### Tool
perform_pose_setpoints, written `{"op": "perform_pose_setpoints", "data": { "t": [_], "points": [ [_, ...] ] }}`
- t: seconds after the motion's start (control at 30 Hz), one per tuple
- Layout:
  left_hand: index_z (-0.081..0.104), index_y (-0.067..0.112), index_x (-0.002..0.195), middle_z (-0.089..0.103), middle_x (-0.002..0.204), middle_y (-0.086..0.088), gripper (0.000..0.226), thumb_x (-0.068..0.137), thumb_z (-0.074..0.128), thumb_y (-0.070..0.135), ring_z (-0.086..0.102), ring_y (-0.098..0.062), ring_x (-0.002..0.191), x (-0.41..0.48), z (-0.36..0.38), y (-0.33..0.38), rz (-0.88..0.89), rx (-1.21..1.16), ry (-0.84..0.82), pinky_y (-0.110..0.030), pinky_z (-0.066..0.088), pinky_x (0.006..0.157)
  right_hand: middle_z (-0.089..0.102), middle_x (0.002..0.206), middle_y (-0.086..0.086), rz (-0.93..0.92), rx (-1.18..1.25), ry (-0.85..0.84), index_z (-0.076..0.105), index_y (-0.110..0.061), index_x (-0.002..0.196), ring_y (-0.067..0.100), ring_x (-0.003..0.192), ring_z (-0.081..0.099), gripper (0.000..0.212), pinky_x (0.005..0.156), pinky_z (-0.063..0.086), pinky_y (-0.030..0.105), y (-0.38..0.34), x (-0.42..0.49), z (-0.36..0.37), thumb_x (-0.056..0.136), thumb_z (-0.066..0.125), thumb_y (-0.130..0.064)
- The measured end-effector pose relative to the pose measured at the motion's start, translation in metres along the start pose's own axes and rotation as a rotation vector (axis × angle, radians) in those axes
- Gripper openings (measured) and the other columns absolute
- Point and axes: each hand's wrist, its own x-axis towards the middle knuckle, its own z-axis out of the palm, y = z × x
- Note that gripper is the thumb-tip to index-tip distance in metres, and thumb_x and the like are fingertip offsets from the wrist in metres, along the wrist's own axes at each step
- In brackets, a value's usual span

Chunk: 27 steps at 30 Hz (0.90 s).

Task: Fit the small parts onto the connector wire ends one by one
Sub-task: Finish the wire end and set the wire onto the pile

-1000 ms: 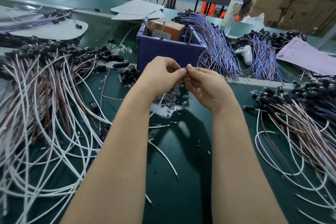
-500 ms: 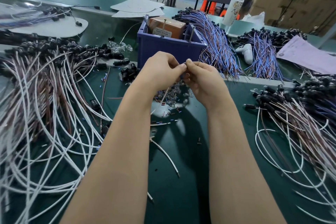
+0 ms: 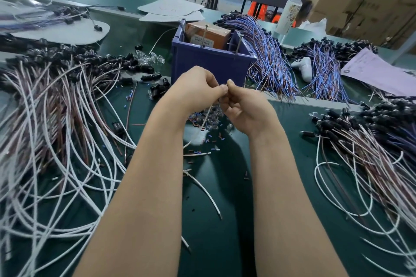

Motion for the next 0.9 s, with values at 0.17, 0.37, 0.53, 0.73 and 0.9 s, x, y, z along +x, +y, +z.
{"op": "perform_pose_setpoints", "data": {
  "t": [0.17,0.37,0.53,0.73,0.9],
  "points": [
    [0.067,0.015,0.086,0.064,0.071,0.004,0.019,0.092,0.061,0.032,0.052,-0.006,0.062,-0.003,0.0,-0.002,-0.001,-0.068,-0.044,-0.021,0.038,0.056,0.057,0.056,0.0,-0.043,-0.138,0.001,0.057,-0.005,0.071,0.007,0.049,0.053,0.03,0.051,0.043,0.016,0.001,-0.002,0.002,0.099,0.047,-0.011],
    [0.065,0.019,0.076,0.066,0.066,0.007,0.021,0.091,0.062,0.033,0.052,-0.006,0.059,-0.006,-0.007,-0.004,-0.071,-0.079,0.003,-0.025,0.039,0.058,0.05,0.067,-0.001,-0.34,-0.513,0.329,0.054,-0.014,0.075,0.008,0.057,0.042,0.027,0.054,0.037,0.02,-0.014,-0.003,-0.027,0.1,0.047,-0.021],
    [0.061,0.021,0.092,0.065,0.073,0.006,0.004,0.091,0.061,0.025,0.061,-0.012,0.079,-0.003,-0.009,0.0,-0.037,-0.182,0.223,-0.024,0.043,0.076,0.065,0.083,0.004,-0.204,-1.132,0.16,0.061,-0.016,0.08,0.018,0.074,0.056,0.013,0.073,0.047,0.034,-0.004,-0.007,-0.019,0.091,0.055,-0.015],
    [0.06,0.02,0.096,0.07,0.095,-0.006,0.011,0.087,0.065,0.014,0.066,-0.022,0.093,-0.003,-0.011,0.004,0.013,-0.219,0.251,-0.037,0.051,0.091,0.067,0.084,0.003,-0.067,-1.477,0.011,0.068,-0.013,0.085,0.019,0.084,0.061,0.022,0.072,0.046,0.027,-0.013,-0.016,-0.005,0.079,0.076,-0.032],
    [0.055,0.023,0.086,0.071,0.099,-0.005,0.018,0.086,0.064,0.007,0.066,-0.02,0.097,-0.004,-0.009,0.003,0.002,-0.29,0.227,-0.041,0.05,0.094,0.07,0.096,0.008,-0.029,-1.637,-0.095,0.067,-0.015,0.083,0.023,0.093,0.063,0.011,0.071,0.044,0.025,-0.001,-0.021,0.011,0.081,0.074,-0.023]
  ]
}}
